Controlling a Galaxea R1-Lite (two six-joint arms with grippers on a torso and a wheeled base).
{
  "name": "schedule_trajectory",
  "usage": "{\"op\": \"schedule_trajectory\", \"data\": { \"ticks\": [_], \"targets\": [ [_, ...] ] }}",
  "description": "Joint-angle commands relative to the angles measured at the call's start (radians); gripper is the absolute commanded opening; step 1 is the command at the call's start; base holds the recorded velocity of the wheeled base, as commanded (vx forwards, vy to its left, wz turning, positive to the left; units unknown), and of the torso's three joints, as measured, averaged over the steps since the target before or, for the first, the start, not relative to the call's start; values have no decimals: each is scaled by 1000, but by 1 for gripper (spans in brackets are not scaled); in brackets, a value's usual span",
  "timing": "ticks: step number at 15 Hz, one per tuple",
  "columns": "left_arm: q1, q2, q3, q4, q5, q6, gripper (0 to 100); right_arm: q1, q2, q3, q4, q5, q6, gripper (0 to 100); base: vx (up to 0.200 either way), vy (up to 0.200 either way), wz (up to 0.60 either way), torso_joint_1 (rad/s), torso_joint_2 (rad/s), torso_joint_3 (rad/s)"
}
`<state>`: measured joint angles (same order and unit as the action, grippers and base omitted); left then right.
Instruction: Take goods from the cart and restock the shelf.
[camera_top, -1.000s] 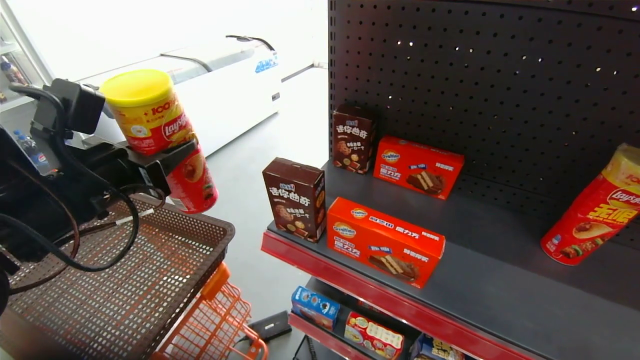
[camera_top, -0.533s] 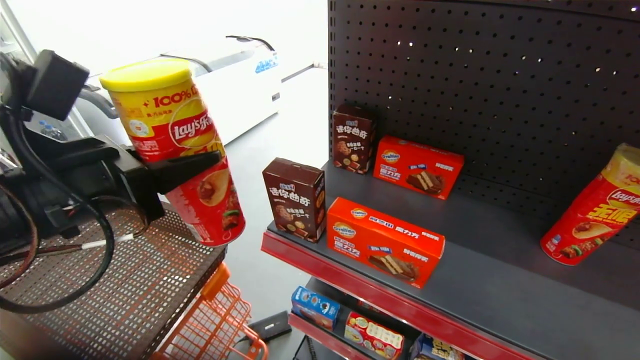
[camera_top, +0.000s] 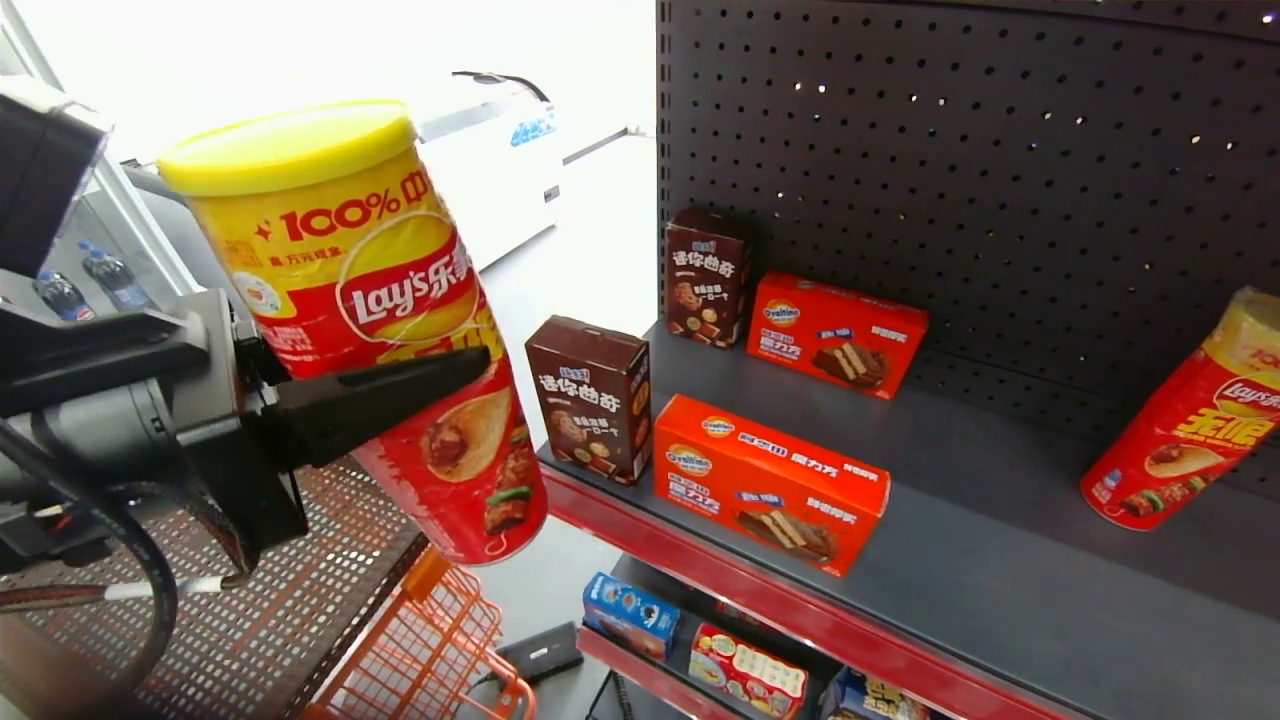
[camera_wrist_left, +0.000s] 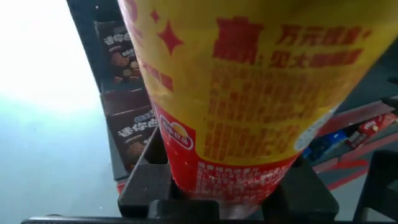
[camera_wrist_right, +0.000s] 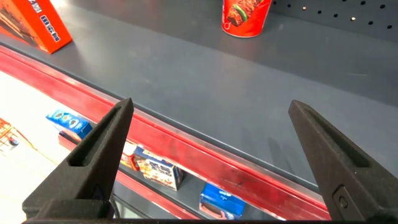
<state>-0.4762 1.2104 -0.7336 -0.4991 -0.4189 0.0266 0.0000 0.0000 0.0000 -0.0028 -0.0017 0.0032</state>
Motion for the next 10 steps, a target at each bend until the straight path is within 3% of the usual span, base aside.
{"op": "schedule_trajectory", "data": {
  "ticks": [1, 2, 4, 10],
  "targets": [
    [-75, -14, 48, -36, -1, -2, 0, 0, 0, 0, 0, 3, -2, 100, 0, 0, 0, 0, 0, 0],
    [-108, -23, 51, -39, -1, -11, 0, 0, 0, 0, 0, 5, -2, 100, 0, 0, 0, 0, 0, 0],
    [-156, -42, 54, -47, -9, -60, 0, 0, 0, 0, 0, 6, -2, 100, 0, 0, 0, 0, 0, 0],
    [-185, -45, 77, -47, -29, -66, 0, 2, 0, 0, 0, 6, -2, 100, 0, 0, 0, 0, 0, 0]
  ]
}}
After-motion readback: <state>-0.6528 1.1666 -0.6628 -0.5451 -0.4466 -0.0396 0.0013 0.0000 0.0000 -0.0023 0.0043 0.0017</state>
